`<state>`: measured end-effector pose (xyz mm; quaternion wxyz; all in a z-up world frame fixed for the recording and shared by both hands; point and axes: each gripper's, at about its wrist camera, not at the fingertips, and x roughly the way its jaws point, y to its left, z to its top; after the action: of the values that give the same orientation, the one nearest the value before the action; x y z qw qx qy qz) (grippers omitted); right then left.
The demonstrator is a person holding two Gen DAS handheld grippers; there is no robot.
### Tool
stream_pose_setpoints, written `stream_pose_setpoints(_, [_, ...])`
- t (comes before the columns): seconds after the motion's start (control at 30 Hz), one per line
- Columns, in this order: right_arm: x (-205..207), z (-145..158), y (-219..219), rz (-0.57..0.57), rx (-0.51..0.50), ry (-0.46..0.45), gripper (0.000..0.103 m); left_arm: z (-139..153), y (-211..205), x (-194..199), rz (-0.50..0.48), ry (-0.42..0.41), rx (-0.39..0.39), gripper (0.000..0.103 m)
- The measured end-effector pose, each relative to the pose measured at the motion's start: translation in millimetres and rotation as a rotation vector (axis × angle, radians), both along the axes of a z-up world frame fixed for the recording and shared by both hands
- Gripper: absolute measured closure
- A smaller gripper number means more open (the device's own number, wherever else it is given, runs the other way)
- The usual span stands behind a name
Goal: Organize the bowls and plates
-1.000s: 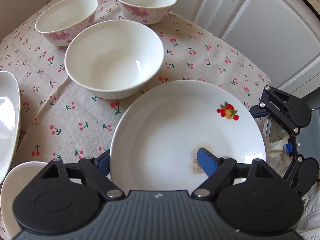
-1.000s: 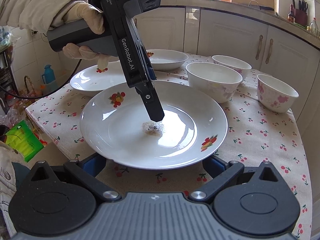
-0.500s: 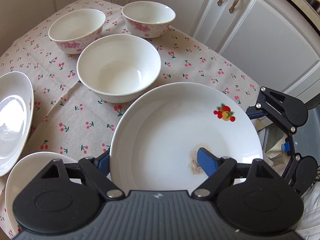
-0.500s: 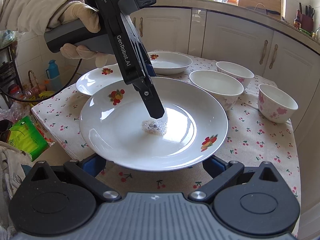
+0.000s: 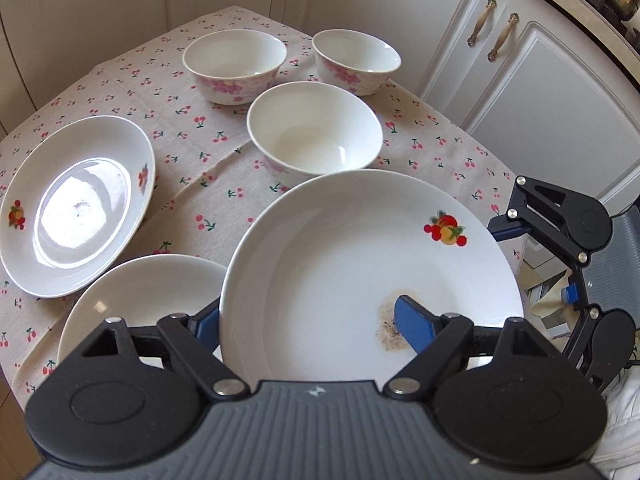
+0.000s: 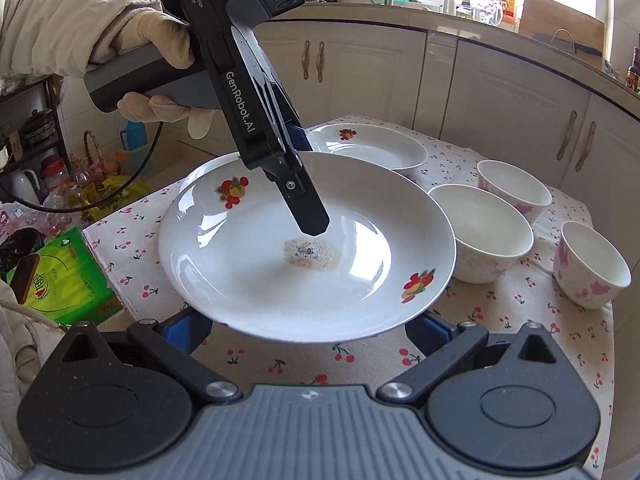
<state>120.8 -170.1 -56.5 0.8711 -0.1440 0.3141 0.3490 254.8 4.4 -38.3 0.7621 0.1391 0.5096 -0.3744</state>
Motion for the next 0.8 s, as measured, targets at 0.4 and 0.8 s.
stream_pose_setpoints(0.4, [29.5, 0.4, 43.1, 0.078, -0.012, 0.024, 0.000, -7.6, 57.3, 15.0, 0.090, 0.010, -0.015, 0.017])
stream_pose_setpoints(0.8, [51.5, -4.8, 73.0, 0.109, -0.047, 0.055, 0.000, -21.6, 87.7, 30.9, 0.137, 0.033, -0.037, 0.017])
